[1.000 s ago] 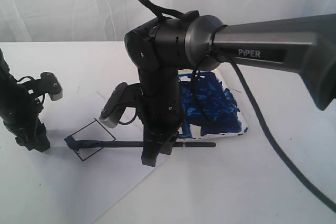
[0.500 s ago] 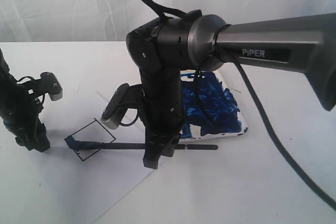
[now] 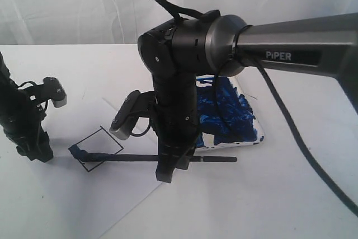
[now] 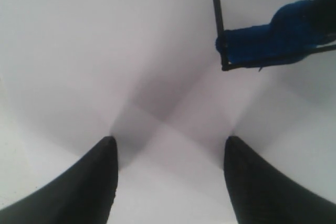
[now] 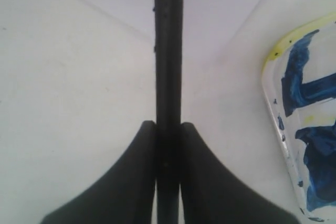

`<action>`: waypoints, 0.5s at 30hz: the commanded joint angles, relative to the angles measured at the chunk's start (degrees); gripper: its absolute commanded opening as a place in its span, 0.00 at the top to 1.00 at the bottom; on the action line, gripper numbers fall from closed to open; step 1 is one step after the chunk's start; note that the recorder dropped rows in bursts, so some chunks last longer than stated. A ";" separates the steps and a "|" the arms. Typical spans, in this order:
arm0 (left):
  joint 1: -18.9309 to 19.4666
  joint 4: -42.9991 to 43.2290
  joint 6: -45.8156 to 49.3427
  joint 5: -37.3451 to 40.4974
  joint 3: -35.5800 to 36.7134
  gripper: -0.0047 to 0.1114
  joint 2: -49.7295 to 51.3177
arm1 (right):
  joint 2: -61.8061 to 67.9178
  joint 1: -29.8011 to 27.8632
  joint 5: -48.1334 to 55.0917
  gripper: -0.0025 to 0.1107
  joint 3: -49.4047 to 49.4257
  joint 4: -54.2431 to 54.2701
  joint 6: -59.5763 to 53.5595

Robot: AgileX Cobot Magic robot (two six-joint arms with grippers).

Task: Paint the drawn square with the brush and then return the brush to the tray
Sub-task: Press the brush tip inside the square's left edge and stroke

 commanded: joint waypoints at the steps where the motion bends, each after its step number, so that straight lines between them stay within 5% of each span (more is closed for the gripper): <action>1: 0.12 0.16 -0.31 1.15 1.03 0.41 1.82 | -1.33 0.01 0.34 0.98 1.82 0.10 0.03; 15: 0.12 0.16 -0.31 1.15 1.03 0.41 1.82 | -1.70 0.01 0.34 0.98 3.14 2.76 -1.01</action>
